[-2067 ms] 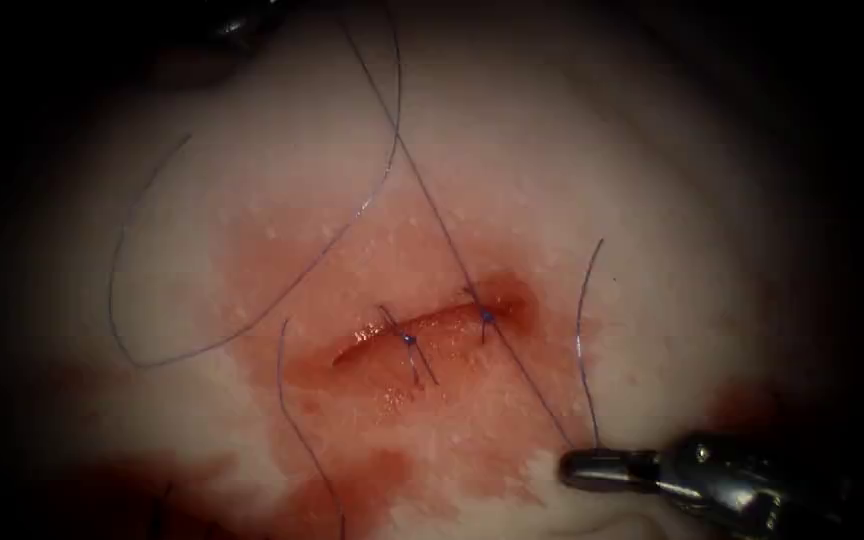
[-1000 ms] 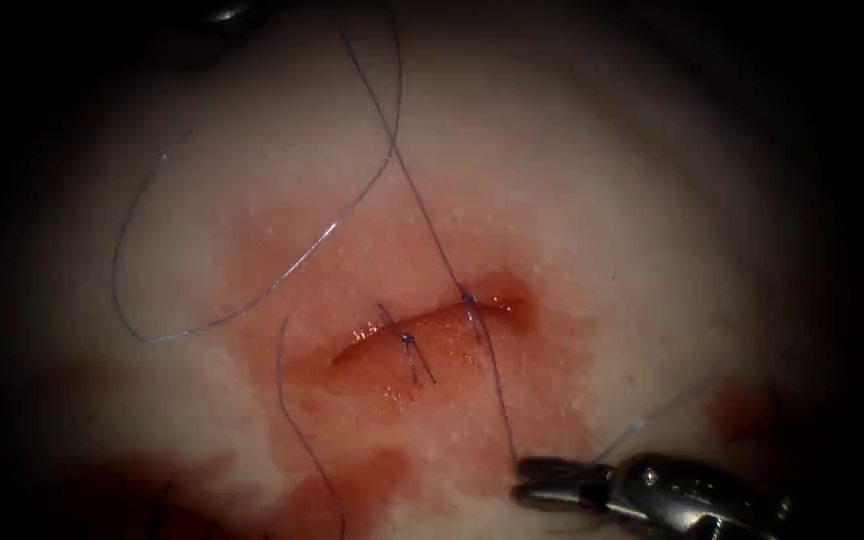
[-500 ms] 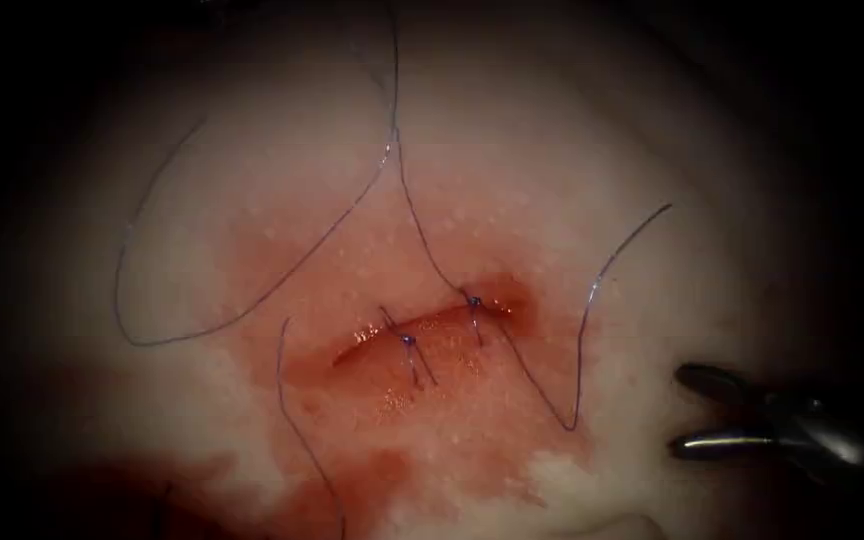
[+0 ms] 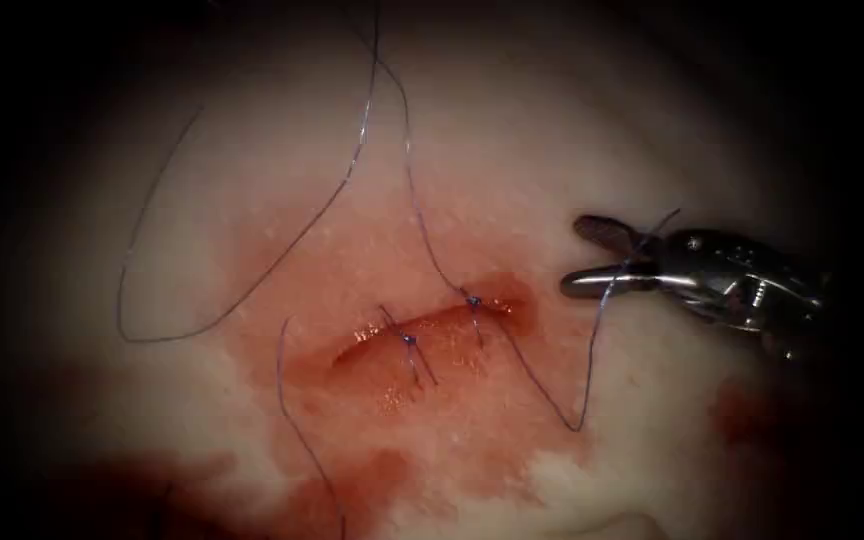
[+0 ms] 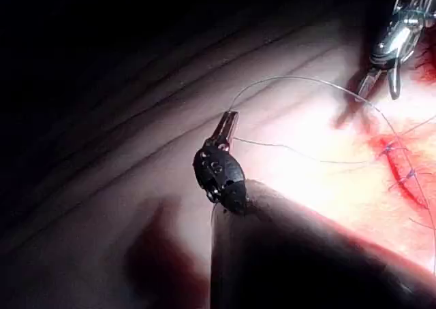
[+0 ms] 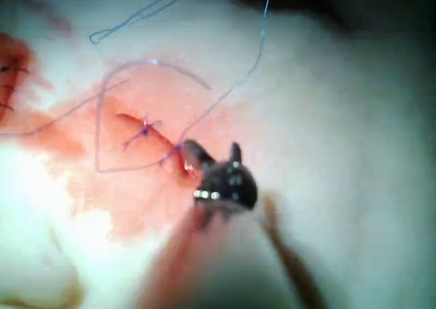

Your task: Wound Closure

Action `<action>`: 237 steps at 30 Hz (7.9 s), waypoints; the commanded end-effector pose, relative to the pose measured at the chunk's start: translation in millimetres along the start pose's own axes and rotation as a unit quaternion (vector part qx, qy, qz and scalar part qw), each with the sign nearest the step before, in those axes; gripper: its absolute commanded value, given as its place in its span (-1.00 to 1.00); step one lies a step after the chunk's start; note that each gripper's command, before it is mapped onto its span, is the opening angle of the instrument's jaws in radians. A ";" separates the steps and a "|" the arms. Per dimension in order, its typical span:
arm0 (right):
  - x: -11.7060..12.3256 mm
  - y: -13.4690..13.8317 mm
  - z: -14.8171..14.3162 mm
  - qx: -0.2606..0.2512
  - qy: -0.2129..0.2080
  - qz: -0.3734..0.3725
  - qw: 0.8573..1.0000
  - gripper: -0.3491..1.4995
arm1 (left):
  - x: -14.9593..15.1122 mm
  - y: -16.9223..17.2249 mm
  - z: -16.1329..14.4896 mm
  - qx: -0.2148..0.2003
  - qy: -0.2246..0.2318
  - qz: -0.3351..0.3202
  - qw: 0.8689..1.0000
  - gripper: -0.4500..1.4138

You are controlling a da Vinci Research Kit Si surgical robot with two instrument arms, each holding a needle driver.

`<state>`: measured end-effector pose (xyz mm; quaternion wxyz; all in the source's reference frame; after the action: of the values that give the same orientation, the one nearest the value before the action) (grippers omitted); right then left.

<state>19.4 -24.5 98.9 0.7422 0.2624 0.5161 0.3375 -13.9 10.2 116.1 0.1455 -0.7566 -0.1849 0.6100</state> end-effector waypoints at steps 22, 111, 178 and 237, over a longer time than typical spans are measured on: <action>0.3 -2.3 9.3 0.053 -0.003 0.007 0.999 0.80 | 6.0 3.0 3.8 -0.008 0.021 0.024 0.999 -1.00; 3.6 0.7 -1.2 -0.103 0.052 -0.018 0.993 0.87 | 7.9 1.2 -3.6 0.069 -0.133 0.107 0.983 -1.00; -3.4 2.7 -4.3 -0.096 -0.024 -0.055 0.994 0.87 | -6.9 20.8 28.0 0.007 -0.188 -0.236 0.953 0.37; -2.2 -2.6 3.7 -0.003 -0.022 -0.129 0.991 0.87 | 2.7 10.2 13.5 0.095 -0.160 -0.132 0.974 -1.00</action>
<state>22.4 -28.1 99.3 0.7926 0.1961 0.5268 0.2363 -24.9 2.0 105.9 0.2671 -0.6001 -0.2436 0.7136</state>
